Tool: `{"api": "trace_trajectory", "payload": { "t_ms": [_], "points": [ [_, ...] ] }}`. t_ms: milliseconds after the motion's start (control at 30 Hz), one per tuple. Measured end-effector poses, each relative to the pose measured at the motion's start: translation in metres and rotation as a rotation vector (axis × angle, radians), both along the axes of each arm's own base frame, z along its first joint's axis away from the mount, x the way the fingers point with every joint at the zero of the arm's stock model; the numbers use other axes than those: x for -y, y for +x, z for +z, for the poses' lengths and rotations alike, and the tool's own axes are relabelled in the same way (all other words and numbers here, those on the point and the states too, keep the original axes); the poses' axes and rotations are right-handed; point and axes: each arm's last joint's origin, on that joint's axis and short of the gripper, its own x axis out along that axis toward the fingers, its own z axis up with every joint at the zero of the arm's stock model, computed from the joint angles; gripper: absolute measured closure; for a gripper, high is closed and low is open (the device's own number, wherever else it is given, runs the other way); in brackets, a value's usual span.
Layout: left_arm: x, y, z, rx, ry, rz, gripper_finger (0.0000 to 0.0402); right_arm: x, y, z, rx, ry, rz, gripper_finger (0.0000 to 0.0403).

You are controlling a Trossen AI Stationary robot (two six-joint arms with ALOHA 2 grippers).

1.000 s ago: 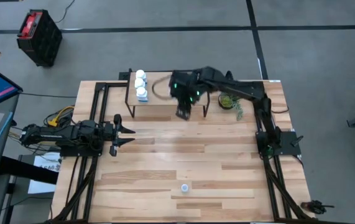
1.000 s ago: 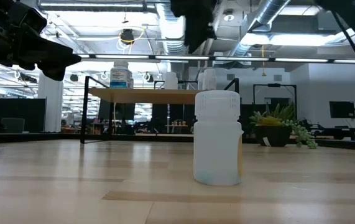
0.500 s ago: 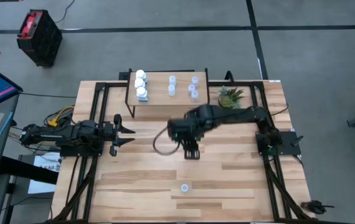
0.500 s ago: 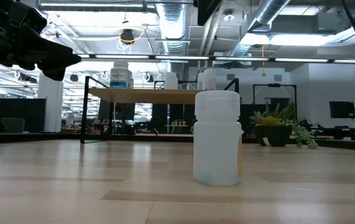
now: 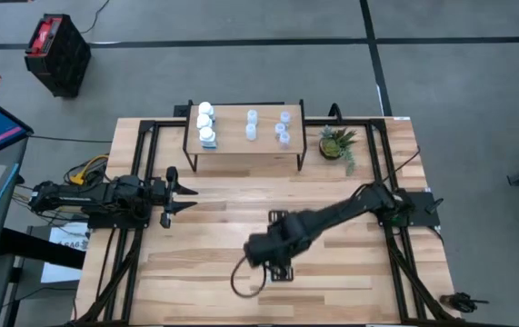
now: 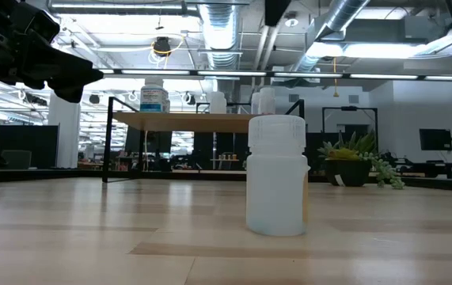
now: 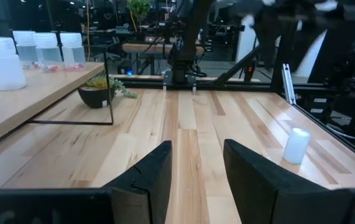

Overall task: Pick and place medicine bottles onto shelf by color
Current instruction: Put the transparent pill bottle on the shelf aligned with the other transparent pill bottles

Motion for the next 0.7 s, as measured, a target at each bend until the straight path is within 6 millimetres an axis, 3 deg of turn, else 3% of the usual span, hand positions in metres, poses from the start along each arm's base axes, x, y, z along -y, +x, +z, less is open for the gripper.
{"api": "trace_trajectory", "payload": {
  "t_ms": [300,700],
  "points": [
    [0.0,0.0,0.0,0.0,0.0,0.0,0.0269,-0.031,0.008,-0.042,-0.07,-0.022,-0.02,0.0184],
    [0.0,0.0,0.0,0.0,-0.001,0.0,0.0269,-0.039,0.012,-0.041,-0.007,0.023,-0.079,0.0184]
  ]
}}
